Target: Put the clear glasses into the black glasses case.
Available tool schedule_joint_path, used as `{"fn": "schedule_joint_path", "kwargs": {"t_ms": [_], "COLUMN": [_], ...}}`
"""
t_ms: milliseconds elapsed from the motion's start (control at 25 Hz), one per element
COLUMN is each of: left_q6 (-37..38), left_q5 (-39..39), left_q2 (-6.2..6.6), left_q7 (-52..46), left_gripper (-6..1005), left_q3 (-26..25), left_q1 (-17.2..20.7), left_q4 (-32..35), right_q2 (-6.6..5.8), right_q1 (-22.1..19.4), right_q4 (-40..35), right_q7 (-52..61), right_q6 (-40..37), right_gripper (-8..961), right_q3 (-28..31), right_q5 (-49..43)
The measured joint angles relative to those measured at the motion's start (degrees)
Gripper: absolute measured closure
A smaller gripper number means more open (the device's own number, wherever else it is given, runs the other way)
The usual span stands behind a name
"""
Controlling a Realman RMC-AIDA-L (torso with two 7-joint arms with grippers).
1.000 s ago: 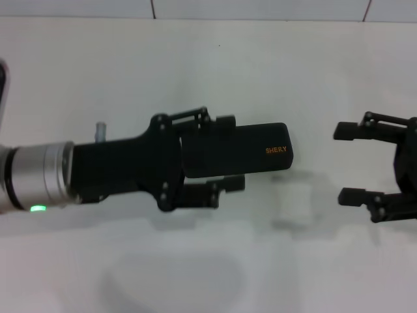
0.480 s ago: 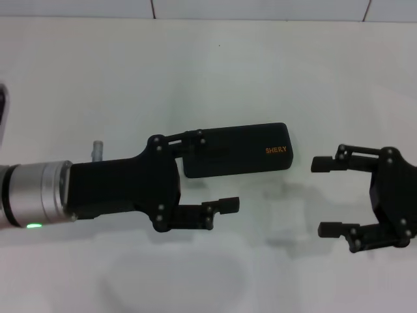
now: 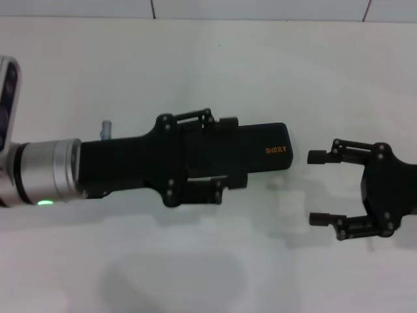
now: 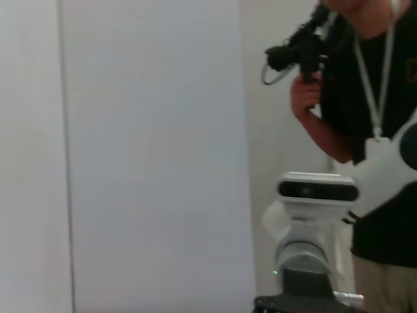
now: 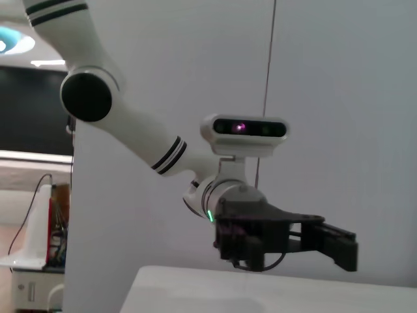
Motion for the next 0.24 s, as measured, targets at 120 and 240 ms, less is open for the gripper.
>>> {"fn": "schedule_joint_path", "kwargs": {"t_ms": [120, 240], "left_q6": [-0.4, -1.6], "left_q5": [-0.3, -0.2], "left_q2": [-0.8, -2.46], "left_q7": [0.0, 1.7], "left_gripper": [213, 213], "left_q3": [-1.5, -3.3], "left_q1": [-0.7, -0.3], "left_q4": [-2.5, -3.5], "right_q2": [-0.54, -0.96], "right_q1": [0.2, 0.2], "right_q4": [0.0, -0.1], "right_q7": [-0.1, -0.3], "right_q6": [0.0, 0.6], "right_gripper": [140, 140], "right_q3": [0.3, 0.4], "right_q5": [0.1, 0.1]}}
